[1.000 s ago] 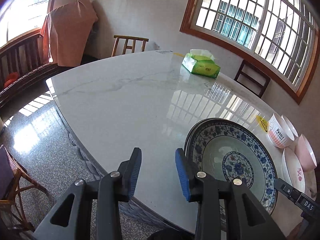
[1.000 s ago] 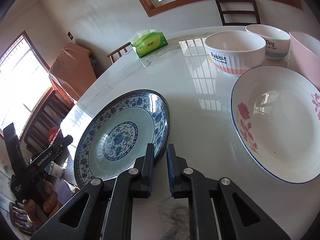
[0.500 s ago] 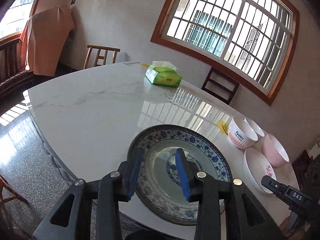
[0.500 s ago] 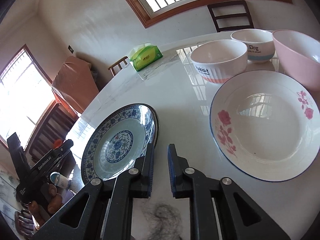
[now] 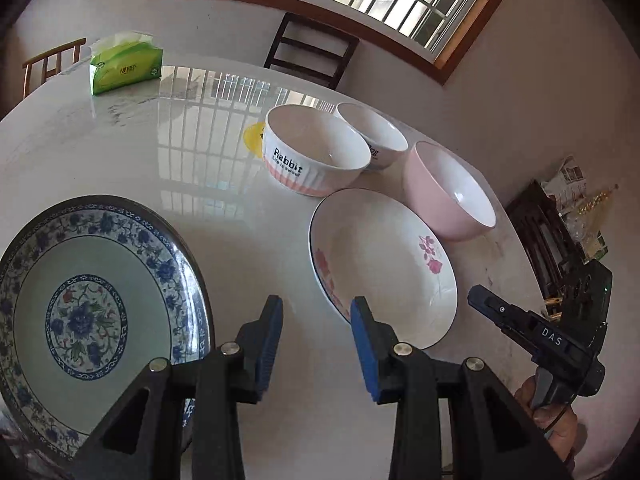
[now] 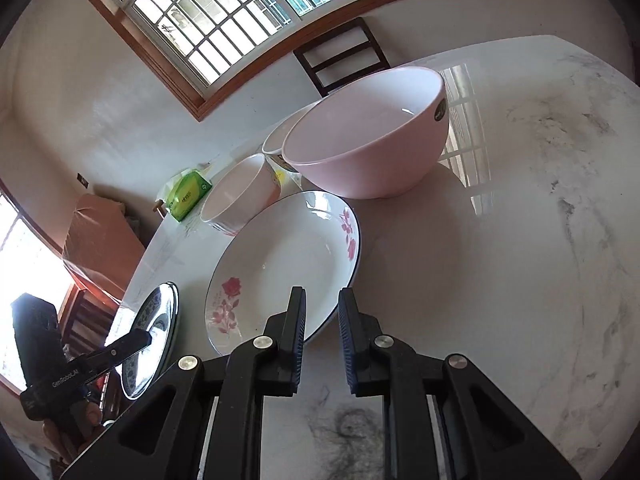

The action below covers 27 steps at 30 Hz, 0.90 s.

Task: Organize plates and bowls

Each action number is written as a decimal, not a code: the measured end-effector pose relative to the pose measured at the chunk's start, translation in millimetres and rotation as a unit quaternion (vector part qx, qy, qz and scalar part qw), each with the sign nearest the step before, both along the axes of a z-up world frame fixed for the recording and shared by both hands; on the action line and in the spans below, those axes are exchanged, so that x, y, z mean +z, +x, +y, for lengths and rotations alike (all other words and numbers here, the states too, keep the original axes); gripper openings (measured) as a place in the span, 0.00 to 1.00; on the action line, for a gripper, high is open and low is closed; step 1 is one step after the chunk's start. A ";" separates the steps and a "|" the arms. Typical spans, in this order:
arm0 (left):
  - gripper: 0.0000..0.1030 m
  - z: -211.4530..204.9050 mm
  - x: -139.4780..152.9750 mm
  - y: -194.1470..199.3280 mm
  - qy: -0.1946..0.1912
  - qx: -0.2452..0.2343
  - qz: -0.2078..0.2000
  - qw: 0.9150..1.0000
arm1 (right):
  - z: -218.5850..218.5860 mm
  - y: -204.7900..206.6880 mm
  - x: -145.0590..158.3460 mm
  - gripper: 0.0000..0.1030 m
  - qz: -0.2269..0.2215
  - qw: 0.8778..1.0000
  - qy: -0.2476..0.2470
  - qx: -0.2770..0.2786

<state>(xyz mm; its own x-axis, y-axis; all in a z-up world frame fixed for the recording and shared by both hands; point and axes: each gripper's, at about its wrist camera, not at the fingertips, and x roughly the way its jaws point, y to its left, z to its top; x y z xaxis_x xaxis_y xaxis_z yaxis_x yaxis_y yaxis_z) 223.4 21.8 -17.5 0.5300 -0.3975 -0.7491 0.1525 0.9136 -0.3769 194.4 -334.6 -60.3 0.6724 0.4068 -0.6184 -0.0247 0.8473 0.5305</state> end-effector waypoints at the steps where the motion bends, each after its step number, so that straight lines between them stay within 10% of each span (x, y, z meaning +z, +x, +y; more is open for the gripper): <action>1: 0.35 -3.9 -2.6 8.1 0.001 -0.001 0.007 1.000 | -2.2 3.9 -2.3 0.17 0.004 1.000 0.006 0.005; 20: 0.33 -33.8 -44.3 46.2 0.025 0.002 0.060 0.998 | -11.7 30.8 -22.0 0.17 0.032 0.999 0.020 0.019; 22: 0.15 -40.9 -45.3 45.0 0.033 -0.008 0.058 0.998 | -11.0 34.7 -25.9 0.15 0.038 0.999 0.022 0.024; 27: 0.15 -53.6 -43.5 39.7 0.060 0.000 0.041 0.997 | -5.8 36.5 -25.7 0.11 0.037 0.999 0.010 0.033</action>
